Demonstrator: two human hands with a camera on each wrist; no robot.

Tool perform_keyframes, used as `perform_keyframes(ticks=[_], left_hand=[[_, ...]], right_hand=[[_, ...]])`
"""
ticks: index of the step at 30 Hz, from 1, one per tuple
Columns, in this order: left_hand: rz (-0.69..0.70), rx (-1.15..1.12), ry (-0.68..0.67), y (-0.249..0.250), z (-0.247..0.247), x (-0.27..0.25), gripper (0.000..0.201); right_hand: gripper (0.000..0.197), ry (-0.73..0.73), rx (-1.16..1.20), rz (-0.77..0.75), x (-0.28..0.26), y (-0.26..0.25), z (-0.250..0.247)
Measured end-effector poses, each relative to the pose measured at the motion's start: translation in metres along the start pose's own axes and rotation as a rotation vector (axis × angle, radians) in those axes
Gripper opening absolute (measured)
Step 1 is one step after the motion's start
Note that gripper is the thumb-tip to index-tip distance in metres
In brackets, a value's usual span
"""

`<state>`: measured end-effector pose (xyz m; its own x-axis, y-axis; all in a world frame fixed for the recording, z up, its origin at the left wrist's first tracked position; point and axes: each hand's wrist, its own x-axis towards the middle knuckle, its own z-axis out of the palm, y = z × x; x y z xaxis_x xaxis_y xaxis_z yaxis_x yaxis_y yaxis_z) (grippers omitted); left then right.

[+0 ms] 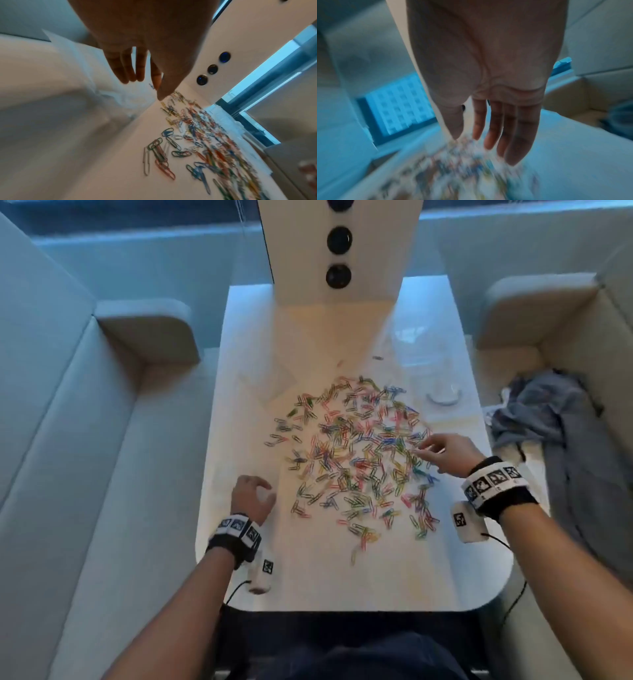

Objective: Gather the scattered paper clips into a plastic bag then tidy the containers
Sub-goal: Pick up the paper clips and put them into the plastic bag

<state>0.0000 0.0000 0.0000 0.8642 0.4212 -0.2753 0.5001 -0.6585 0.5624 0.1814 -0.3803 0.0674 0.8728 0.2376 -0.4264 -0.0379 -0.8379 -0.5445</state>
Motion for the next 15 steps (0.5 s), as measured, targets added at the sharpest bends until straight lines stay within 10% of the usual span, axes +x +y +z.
perform_keyframes(ticks=[6,15], left_hand=[[-0.181,-0.031,0.039,0.006,0.023,0.027,0.035],[-0.302,-0.12,0.037,-0.006,0.026,0.018,0.013]], right_hand=[[0.076,0.167,-0.027,0.386,-0.001,0.058,0.078],[0.085,0.297,-0.214,0.181,0.005,0.036,0.116]])
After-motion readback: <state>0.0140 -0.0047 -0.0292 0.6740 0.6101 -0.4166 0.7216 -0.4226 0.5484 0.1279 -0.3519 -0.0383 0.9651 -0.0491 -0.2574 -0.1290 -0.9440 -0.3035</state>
